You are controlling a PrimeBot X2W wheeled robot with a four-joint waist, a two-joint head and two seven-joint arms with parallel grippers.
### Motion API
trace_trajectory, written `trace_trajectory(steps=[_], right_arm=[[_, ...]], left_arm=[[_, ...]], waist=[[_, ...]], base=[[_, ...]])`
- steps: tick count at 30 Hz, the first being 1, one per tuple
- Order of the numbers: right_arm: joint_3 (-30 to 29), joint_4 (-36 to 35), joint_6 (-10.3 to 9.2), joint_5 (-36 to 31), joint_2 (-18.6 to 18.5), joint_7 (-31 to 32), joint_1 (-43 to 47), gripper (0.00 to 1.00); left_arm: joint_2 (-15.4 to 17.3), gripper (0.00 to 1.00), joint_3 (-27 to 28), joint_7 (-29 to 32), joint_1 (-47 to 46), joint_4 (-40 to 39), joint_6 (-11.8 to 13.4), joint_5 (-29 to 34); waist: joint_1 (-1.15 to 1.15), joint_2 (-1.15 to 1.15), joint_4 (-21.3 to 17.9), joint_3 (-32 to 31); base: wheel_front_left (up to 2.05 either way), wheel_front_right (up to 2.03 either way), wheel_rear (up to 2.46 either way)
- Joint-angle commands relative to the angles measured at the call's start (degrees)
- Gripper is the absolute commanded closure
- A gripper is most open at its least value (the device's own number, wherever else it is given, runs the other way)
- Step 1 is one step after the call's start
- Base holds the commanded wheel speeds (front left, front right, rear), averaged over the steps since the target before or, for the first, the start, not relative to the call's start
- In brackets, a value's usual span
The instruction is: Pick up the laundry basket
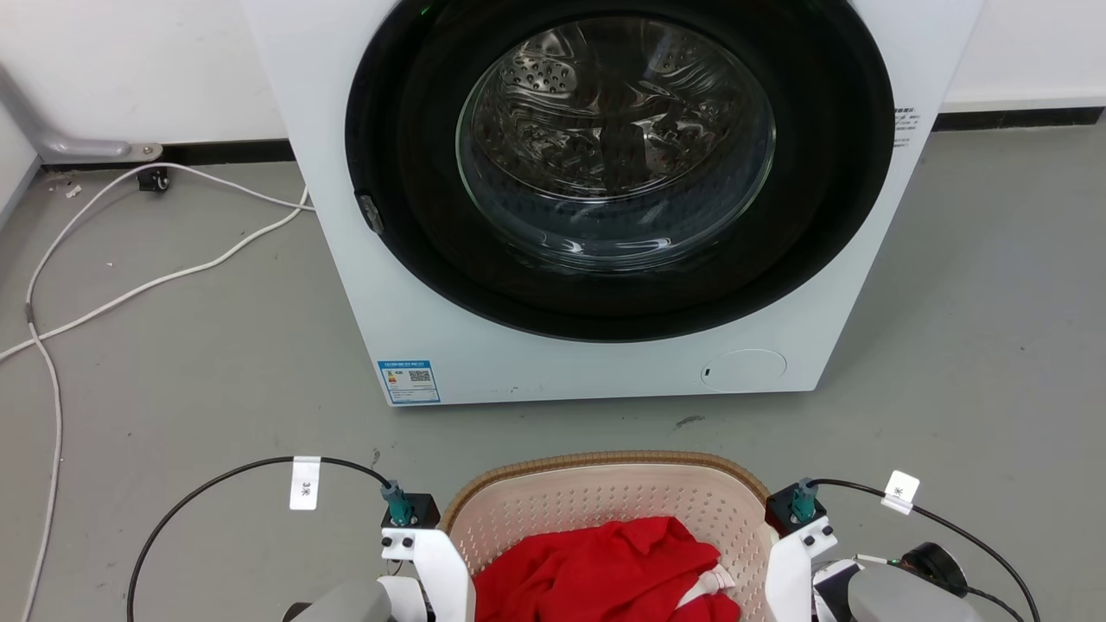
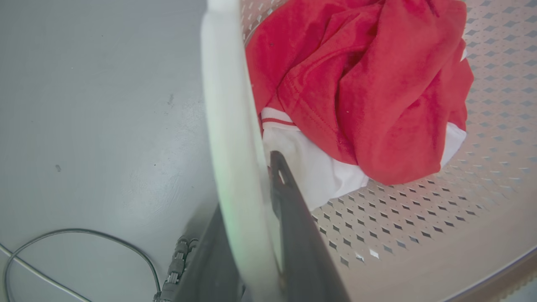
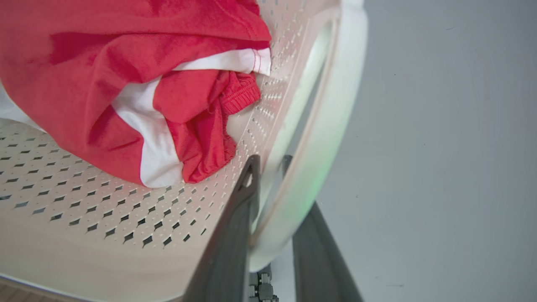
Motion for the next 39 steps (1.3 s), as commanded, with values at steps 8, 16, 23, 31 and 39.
trace_trajectory(steps=[8,16,23,31,39], right_arm=[[0.46,-0.94,0.22,0.29,1.11,0.21,-0.47,1.0],[0.52,-1.09,0.22,0.34,1.1,0.46,-0.35,1.0],[0.54,-1.1,0.22,0.32,1.05,0.65,-0.41,1.0],[0.55,-1.3,0.22,0.17,1.0,0.71,-0.2,1.0],[0.56,-1.36,0.22,-0.12,1.03,0.81,-0.06,1.0]], left_arm=[[-1.52,1.0,-0.74,0.32,-1.3,-1.07,-1.1,-1.1],[-1.47,1.0,-1.26,0.55,-1.4,-1.13,-1.1,-1.6],[-1.38,1.0,-1.7,0.59,-1.49,-1.27,-1.1,-2.17],[-1.35,1.0,-2.19,0.68,-1.54,-1.35,-1.11,-2.82],[-1.3,1.0,-2.71,0.45,-1.63,-1.27,-1.11,-3.32]], waist=[[0.0,0.0,0.06,-0.12],[0.0,0.0,0.11,-0.12],[0.0,0.0,0.1,-0.06],[0.0,0.0,0.12,-0.11],[0.0,0.0,0.09,-0.18]], base=[[0.0,0.0,0.0],[0.0,0.0,0.0],[0.0,0.0,0.0],[0.0,0.0,0.0],[0.0,0.0,0.0]])
